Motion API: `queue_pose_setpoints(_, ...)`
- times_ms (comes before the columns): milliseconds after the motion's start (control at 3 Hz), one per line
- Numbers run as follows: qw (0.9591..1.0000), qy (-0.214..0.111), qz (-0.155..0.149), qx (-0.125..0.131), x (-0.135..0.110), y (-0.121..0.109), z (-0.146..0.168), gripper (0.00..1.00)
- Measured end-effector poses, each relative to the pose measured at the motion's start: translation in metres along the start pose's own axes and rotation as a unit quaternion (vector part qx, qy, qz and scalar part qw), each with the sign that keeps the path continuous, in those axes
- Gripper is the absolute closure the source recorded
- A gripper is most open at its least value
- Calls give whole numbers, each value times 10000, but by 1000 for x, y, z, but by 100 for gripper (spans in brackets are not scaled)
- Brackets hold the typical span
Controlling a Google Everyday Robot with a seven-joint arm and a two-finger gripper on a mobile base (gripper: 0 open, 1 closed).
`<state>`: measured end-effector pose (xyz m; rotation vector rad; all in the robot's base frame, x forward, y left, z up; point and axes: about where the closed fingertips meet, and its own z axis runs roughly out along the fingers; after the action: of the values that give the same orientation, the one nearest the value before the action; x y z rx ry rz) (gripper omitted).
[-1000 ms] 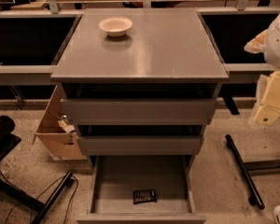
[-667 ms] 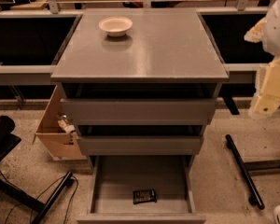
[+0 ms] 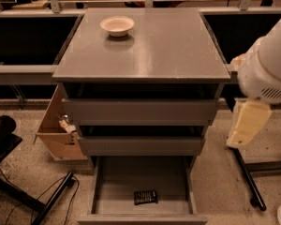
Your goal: Pick rxbar chocolate from bottom drawer and place on counter
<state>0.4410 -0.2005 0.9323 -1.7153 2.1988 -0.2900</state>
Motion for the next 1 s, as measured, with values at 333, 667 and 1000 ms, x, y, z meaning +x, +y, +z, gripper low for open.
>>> queue_pose_setpoints(333,9998,146,128,105,11,25,53,0)
queue_pose_setpoints(667,9987,486,130,43,26,48,122,0)
queue_pose_setpoints(1000,9976,644,237,-103,40,63,189,0)
